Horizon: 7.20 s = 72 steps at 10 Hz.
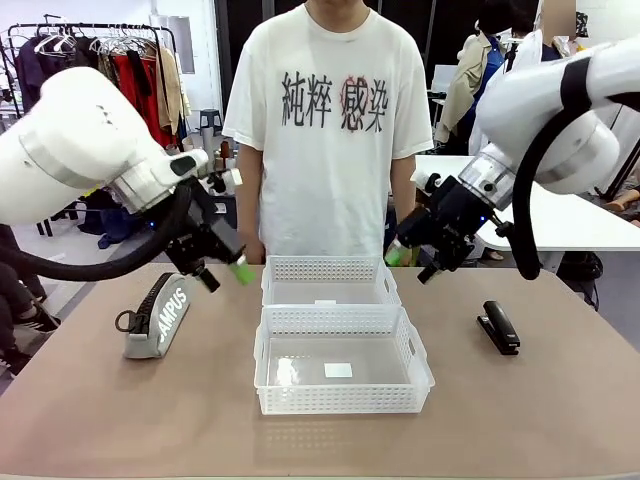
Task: Distribute items into two baskets.
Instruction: Pick up the Pencil pouch that the person points to.
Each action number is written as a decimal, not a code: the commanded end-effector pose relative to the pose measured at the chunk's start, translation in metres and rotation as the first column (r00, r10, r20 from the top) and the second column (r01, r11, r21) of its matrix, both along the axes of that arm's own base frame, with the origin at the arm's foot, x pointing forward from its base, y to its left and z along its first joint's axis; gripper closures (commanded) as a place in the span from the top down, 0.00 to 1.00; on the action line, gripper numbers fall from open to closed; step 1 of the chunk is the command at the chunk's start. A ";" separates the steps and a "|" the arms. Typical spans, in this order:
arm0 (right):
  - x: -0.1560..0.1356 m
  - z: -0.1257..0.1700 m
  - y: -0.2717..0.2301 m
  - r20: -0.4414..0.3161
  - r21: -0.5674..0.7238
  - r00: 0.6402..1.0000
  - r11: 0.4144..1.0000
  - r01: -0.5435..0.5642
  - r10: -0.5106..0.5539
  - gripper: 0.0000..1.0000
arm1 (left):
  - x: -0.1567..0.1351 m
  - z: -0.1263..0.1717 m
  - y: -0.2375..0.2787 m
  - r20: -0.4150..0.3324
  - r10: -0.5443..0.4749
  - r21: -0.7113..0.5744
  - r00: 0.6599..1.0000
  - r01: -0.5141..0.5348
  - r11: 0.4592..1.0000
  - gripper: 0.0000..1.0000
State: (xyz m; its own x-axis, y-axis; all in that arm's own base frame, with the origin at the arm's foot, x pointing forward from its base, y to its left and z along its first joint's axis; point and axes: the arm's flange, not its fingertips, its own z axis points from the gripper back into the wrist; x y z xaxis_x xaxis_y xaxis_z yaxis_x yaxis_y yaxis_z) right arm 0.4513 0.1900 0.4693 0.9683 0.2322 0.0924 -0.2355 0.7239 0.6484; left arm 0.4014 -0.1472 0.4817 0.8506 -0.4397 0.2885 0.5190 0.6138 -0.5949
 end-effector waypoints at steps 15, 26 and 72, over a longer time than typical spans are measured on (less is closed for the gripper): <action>0.027 0.110 -0.065 -0.142 0.528 0.985 0.834 0.161 -0.100 1.00 | 0.027 0.050 0.081 -0.342 0.182 -0.580 0.922 -0.359 0.731 1.00; 0.057 0.187 -0.115 -0.205 0.632 0.973 0.745 0.214 -0.105 1.00 | 0.048 0.141 0.110 -0.333 0.202 -0.692 0.921 -0.384 0.612 1.00; 0.064 0.174 -0.145 -0.225 0.672 0.972 0.712 0.205 -0.067 1.00 | 0.069 0.099 0.079 0.201 0.324 0.502 0.925 -0.381 0.776 1.00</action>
State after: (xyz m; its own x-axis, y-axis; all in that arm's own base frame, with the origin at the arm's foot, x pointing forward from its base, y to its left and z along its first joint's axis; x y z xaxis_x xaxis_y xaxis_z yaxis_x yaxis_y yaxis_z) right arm 0.5164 0.0452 0.6416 0.9994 0.0356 0.0000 -0.0028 0.0788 0.9969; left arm 0.4744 -0.0676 0.5849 0.9463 -0.2649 0.1856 0.2891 0.9500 -0.1179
